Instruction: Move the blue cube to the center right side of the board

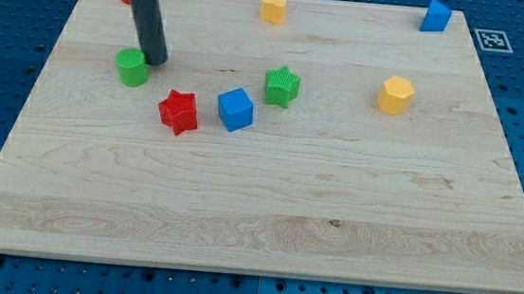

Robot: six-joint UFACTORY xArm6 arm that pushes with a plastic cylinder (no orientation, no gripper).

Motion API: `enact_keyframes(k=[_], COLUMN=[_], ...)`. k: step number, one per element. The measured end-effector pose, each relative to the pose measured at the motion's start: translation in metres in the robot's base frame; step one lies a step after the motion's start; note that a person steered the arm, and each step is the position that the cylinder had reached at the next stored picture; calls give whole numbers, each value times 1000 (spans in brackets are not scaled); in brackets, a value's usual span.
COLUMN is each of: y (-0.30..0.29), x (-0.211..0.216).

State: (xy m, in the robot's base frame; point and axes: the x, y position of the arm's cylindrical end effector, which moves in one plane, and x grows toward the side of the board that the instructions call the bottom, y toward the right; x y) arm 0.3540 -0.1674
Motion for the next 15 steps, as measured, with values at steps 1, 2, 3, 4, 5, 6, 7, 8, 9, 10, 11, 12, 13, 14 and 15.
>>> enact_keyframes(k=[1,2,3,4,5,6,7,8,9,10,11,12,13,14,15], y=[-9,-11,30,97,100,100,97,97,99,113,122,123,114,115,122], x=[1,0,-16,-22,-22,-22,-22,-22,0,32,56,64,71,95,117])
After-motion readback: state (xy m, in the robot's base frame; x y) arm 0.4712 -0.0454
